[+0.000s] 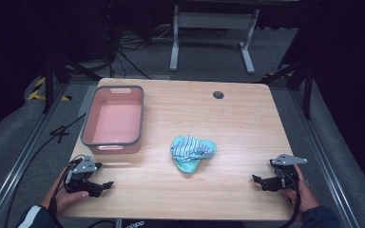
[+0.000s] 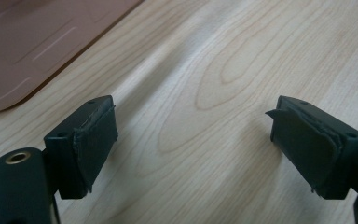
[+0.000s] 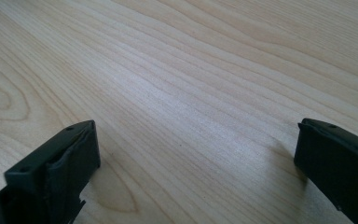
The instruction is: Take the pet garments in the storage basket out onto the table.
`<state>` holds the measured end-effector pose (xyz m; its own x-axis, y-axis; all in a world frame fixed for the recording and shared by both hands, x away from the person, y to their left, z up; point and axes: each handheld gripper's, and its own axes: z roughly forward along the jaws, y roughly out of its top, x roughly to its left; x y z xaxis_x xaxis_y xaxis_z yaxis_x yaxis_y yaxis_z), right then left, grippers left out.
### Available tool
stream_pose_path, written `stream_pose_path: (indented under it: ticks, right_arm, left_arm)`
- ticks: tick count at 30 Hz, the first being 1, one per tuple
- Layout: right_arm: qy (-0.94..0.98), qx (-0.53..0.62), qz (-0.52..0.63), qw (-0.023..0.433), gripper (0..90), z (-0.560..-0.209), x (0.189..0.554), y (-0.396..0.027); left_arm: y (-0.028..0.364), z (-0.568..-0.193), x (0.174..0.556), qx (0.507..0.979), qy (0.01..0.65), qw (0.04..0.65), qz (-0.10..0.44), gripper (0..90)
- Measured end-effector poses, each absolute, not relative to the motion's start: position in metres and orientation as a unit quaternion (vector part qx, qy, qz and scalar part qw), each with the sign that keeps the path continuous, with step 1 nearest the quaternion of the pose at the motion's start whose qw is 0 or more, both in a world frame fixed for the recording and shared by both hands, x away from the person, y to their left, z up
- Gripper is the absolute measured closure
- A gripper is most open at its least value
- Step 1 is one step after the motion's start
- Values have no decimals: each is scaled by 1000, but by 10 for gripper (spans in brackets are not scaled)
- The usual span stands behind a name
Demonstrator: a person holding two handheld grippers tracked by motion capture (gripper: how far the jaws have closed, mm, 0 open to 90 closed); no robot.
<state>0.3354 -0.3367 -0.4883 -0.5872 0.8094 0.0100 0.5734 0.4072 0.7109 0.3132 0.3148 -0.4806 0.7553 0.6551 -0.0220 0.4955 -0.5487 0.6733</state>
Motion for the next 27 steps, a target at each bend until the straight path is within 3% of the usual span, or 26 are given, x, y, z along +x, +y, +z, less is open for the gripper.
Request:
stream_pose_path:
  ticks: [27]
  right_arm:
    - [822,420,345,170,4,-488,336,-337]
  left_arm:
    - [319,-482,310,864,339,349,130,146]
